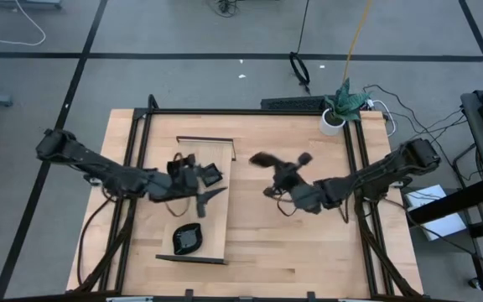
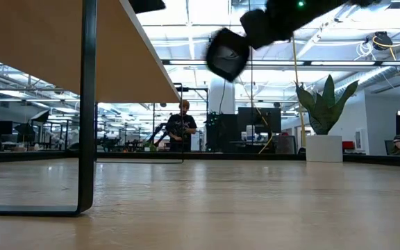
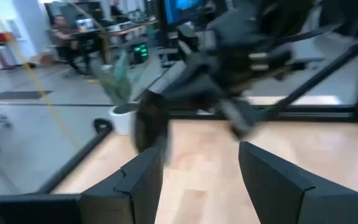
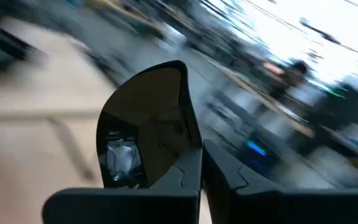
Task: Pick & Place Mini shaped plates
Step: Stack the leaf shaped plate on top of the leaf shaped plate on the shelf
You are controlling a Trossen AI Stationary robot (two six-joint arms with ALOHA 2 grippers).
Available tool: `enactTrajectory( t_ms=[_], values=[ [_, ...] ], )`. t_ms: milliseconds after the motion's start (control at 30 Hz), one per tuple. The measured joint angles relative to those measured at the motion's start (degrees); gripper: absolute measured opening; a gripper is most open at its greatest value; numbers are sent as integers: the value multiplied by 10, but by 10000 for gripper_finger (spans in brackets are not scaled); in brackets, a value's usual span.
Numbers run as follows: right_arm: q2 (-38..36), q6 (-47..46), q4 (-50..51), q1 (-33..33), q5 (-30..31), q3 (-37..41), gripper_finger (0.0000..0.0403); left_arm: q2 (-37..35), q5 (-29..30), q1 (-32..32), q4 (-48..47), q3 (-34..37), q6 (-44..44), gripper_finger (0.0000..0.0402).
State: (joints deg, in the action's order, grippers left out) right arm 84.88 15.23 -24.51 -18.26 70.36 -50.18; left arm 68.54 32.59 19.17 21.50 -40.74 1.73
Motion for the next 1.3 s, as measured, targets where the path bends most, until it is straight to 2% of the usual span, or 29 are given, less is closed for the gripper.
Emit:
enactTrajectory(
  t_ms=[133,200,300,400,700,1067,1167,1300],
  values=[
    [7,154,-234,-1,-132,26,0,20,-7,-18,-47,-37,5,214],
    [10,211,-311,-2,-151,31,0,20,-17,-23,-56,-45,-9,214],
    [11,262,-366,4,-171,32,0,20,-25,-28,-52,-46,-23,214],
    [10,238,-365,17,-224,31,0,20,-25,-31,-44,-46,-26,214],
    [35,201,-379,37,-274,31,0,20,-25,-43,-15,-46,-14,214],
    [41,206,-386,38,-269,30,0,73,-25,-74,58,-46,0,212],
    [41,195,-375,38,-269,30,0,72,-25,-70,78,-46,16,188],
    [41,193,-365,38,-269,30,0,69,-2,-64,86,-46,23,105]
  ],
)
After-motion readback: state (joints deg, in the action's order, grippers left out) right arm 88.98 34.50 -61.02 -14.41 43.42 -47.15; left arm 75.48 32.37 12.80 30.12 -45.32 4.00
